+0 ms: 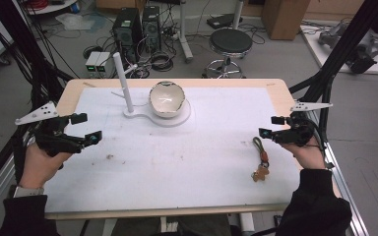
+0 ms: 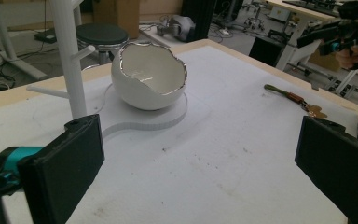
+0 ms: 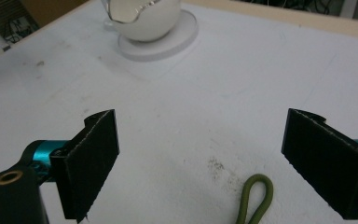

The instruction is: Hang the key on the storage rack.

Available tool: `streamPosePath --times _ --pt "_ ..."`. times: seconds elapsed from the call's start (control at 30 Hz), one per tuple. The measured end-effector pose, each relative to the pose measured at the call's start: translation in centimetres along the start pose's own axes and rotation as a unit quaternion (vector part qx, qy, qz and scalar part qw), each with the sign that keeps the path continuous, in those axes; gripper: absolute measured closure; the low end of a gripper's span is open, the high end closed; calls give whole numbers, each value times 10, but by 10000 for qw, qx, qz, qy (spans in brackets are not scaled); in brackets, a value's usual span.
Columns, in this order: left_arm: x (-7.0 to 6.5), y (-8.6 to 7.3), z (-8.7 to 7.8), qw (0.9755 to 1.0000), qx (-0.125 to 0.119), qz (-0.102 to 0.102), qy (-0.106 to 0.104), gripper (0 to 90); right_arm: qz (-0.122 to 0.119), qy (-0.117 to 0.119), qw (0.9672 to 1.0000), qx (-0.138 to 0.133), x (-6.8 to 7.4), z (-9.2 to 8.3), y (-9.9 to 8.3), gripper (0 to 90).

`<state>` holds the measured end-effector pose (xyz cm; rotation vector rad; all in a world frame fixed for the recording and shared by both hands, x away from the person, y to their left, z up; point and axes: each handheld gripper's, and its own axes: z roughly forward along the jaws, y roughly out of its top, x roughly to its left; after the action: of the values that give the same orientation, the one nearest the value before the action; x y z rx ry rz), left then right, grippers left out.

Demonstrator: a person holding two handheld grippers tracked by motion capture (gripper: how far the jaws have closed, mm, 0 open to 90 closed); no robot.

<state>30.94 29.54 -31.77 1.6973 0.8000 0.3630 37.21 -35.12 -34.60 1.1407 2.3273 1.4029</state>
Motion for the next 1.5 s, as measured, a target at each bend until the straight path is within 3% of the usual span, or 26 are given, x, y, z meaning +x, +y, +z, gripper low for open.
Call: streamPosePath --times 0.07,0.13,0.17,0.23,0.53,0.8,0.87,1.03,1.17,1.2,1.27,1.5 --pt "1 -1 1 10000 -4 -25 16 17 193 -25 9995 244 -4 11 -5 105" --pt "2 -2 3 10000 52 -33 23 17 469 212 9984 224 -8 23 -10 105" --pt "1 -3 4 10000 65 -47 30 17 545 197 9979 281 -9 29 -12 105" --pt "1 -3 6 9999 100 -36 20 17 562 1 9973 471 -12 40 -15 105" --pt "2 -4 5 9999 44 -99 -1 17 692 -162 9916 1079 -25 66 -40 119" --pt "3 -5 5 9998 46 -158 -91 17 611 -322 9903 1202 -27 70 -49 210" --pt "2 -5 4 9999 -23 -144 -85 17 449 -439 9911 1177 -26 72 -49 302" --pt "4 -5 3 9999 14 -134 -65 17 222 -816 9889 1223 -23 76 -50 478" --pt "4 -7 4 9999 50 -160 -12 17 -254 -1382 9806 1370 -14 79 -50 693" --pt "5 -8 4 9998 58 -165 -5 17 -261 -1386 9804 1374 -14 78 -50 768" --pt "6 -8 4 9998 43 -196 10 17 -334 -1397 9797 1395 -12 78 -50 819" --pt "7 -9 4 9998 56 -199 43 17 -269 -1369 9811 1338 -14 75 -49 842"
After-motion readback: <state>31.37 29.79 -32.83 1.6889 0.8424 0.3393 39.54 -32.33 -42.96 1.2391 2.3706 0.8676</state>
